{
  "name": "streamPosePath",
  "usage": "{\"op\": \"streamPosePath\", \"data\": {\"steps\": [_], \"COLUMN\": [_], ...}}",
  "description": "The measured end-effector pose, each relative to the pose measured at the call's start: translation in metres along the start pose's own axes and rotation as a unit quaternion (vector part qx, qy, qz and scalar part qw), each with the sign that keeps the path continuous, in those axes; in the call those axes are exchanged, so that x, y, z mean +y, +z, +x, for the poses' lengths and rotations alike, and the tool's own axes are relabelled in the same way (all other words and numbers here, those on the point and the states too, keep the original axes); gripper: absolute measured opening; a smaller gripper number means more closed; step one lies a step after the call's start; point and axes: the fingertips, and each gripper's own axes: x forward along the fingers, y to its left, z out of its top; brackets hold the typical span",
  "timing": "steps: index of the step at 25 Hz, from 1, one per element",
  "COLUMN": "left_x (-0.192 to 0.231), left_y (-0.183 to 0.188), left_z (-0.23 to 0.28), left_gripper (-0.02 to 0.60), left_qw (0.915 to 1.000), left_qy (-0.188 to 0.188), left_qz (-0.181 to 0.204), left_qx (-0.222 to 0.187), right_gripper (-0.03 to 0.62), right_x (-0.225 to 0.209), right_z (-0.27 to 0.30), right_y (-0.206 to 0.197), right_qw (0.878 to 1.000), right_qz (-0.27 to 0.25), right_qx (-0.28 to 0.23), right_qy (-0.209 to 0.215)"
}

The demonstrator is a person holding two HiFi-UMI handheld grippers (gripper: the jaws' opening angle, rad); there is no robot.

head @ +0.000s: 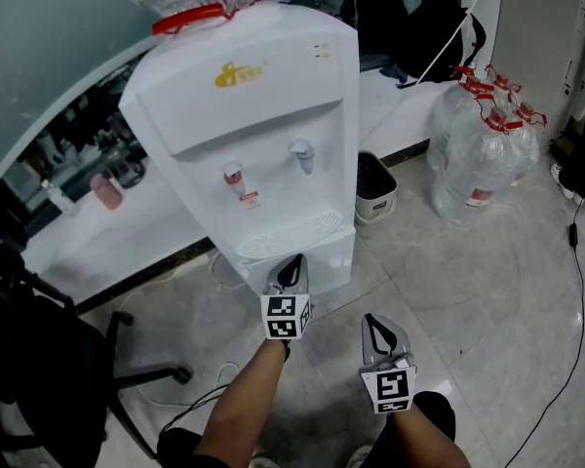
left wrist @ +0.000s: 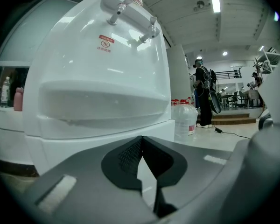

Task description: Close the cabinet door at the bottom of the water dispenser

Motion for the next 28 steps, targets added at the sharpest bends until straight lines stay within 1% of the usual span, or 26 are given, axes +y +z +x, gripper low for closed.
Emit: {"op": "streamPosePath", "data": {"steps": [5, 10, 16, 19, 24, 28], "left_x": [0.001, 0.005, -0.004, -0.009, -0.019, -0.022], "left_y": [-0.005, -0.003, -0.003, 0.000, 0.008, 0.033], "left_z": [0.003, 0.003, -0.007, -0.020, -0.050, -0.085], "left_gripper": [0.020, 0.020, 0.020, 0.020, 0.020, 0.020], "left_qw": [1.0000, 1.0000, 1.0000, 0.9998, 0.9989, 0.9966], "left_qy": [0.001, 0.007, -0.005, -0.013, -0.039, -0.052], "left_qz": [0.000, 0.003, -0.005, -0.008, -0.010, -0.031], "left_qx": [0.004, 0.000, -0.004, -0.011, -0.026, -0.056], "right_gripper": [0.003, 0.003, 0.003, 0.003, 0.003, 0.003], "right_x": [-0.001, -0.001, 0.000, 0.004, 0.017, 0.028], "right_z": [-0.001, -0.001, 0.000, 0.000, 0.002, -0.004], "right_y": [-0.001, 0.001, 0.004, 0.010, 0.023, 0.035], "right_qw": [1.000, 1.000, 1.000, 1.000, 0.999, 0.999], "right_qz": [0.002, -0.006, -0.008, -0.011, -0.043, -0.046], "right_qx": [0.002, 0.000, -0.004, -0.010, -0.021, -0.022], "right_qy": [-0.002, -0.005, -0.007, -0.006, 0.004, 0.005]}}
